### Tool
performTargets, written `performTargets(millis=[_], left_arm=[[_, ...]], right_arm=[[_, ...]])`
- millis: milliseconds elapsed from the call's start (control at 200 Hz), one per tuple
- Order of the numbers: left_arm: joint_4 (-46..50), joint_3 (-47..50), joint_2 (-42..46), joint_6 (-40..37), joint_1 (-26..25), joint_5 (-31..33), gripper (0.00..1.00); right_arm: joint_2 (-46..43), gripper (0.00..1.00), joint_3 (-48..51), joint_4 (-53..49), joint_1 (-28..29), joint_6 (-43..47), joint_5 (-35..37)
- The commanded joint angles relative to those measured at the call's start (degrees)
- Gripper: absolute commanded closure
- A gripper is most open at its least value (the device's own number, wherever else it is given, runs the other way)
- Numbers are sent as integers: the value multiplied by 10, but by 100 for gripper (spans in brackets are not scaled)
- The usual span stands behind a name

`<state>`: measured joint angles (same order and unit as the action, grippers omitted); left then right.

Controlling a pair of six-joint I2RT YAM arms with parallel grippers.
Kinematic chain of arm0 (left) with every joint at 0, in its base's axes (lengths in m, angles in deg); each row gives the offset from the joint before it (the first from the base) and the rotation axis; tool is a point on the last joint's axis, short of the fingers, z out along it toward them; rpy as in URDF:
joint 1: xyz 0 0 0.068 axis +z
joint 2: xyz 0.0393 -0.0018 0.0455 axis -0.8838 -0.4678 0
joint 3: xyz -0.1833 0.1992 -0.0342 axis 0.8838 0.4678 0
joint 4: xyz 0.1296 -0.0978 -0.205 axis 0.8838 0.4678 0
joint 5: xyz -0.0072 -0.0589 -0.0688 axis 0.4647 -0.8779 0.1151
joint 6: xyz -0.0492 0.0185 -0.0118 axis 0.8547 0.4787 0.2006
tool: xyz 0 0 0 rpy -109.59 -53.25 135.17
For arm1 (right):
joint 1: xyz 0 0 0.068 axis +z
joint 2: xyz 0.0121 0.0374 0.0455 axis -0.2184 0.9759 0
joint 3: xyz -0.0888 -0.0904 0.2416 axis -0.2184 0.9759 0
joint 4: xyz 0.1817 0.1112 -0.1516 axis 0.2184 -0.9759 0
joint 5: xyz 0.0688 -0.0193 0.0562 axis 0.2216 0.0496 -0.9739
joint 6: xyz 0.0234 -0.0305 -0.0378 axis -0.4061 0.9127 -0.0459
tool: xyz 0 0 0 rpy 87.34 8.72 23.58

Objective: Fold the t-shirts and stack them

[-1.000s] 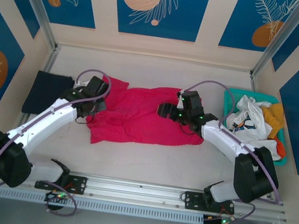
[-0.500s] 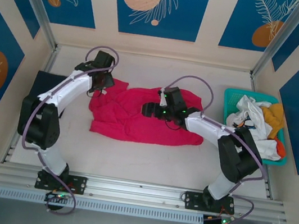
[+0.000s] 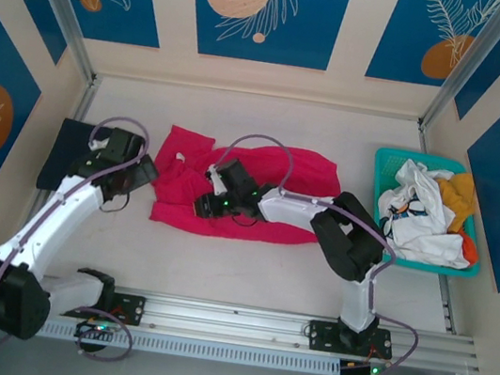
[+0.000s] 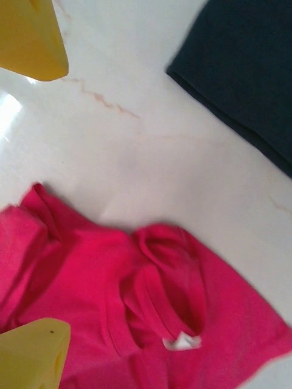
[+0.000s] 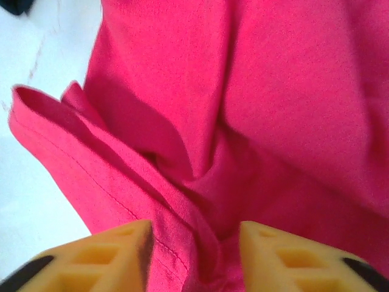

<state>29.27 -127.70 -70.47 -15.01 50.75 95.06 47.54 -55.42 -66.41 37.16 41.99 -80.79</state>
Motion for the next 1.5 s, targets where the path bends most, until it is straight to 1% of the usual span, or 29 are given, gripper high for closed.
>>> performTargets(millis=[0, 70, 125, 260, 390, 475, 630, 730, 765, 800, 815, 880, 910, 935, 985, 1095, 1220, 1350, 1495], left_arm=[[32, 26, 32, 11, 12, -4, 0], [35, 31, 43, 9, 12, -3, 0], [37, 31, 45, 7, 13, -2, 0], [34, 33, 42, 2, 13, -3, 0], [25, 33, 34, 2, 14, -11, 0], [18, 34, 29, 3, 13, -19, 0], [1, 40, 15, 7, 15, -42, 0], [-17, 47, 0, 7, 15, -68, 0], [-23, 50, -5, 8, 15, -77, 0], [-30, 53, -10, 7, 15, -84, 0], [-33, 55, -12, 6, 14, -87, 0], [-54, 64, -21, -3, 14, -100, 0], [-65, 68, -28, -8, 13, -108, 0], [-73, 70, -35, -12, 14, -115, 0], [-89, 71, -54, -20, 13, -133, 5], [-126, 72, -103, -30, 13, -171, 16], [-137, 69, -155, -35, 12, -178, 34], [-123, 66, -189, -24, 9, -183, 41], [-123, 68, -213, -18, 6, -183, 47]], right_arm=[[9, 71, -21, -27, 11, 16, -16], [6, 90, -18, -32, 15, 19, -17], [-6, 100, -11, -31, 18, 20, -17], [-56, 100, 21, -24, 37, 47, -6], [-104, 100, 58, -27, 80, 99, 8], [-124, 100, 77, -47, 114, 136, 24], [-150, 99, 121, -70, 167, 162, 57], [-164, 95, 148, -65, 180, 155, 64], [-169, 89, 156, -65, 181, 147, 70], [-177, 79, 162, -63, 180, 140, 76], [-180, 73, 165, -62, 179, 138, 79], [-197, 42, 175, -54, 173, 129, 93], [-205, 33, 180, -49, 168, 122, 97], [-212, 30, 183, -43, 162, 113, 98], [-225, 27, 194, -26, 144, 91, 95], [-254, 27, 226, 20, 93, 25, 83], [-280, 28, 257, 49, 31, -40, 65], [-298, 29, 272, 44, -10, -58, 66], [-313, 30, 281, 32, -38, -61, 77]])
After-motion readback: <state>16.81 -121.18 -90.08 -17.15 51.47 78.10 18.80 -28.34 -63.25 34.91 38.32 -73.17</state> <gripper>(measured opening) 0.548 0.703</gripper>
